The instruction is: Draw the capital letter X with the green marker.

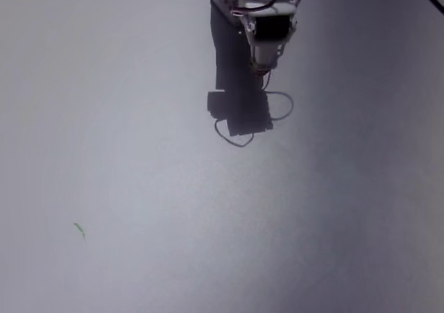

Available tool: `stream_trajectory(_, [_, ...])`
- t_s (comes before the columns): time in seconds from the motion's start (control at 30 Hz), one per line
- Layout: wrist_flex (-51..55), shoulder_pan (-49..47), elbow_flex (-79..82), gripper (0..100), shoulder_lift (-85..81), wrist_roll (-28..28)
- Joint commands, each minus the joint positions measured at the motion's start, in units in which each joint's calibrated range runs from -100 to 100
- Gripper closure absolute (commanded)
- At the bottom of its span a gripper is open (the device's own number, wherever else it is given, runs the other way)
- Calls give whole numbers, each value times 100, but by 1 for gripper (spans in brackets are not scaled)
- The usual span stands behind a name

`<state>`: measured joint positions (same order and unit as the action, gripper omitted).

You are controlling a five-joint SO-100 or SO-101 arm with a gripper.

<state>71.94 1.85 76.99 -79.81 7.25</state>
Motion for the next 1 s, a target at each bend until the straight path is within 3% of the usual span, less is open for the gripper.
stream_trajectory(0.0, [477, -132, 244, 100, -471, -68])
stream_trajectory(0.3, [1016, -237, 927, 100, -1093, -59])
stream_trajectory(0.53, [779, -304, 1277, 100, -1109, -20])
stream_trajectory(0.67, [787, -532, 1304, 100, -1125, -234])
stream_trajectory(0.77, [812, -1018, 1376, 100, -1133, -747])
stream_trajectory(0.97, [795, -770, 1376, 100, -1133, -742])
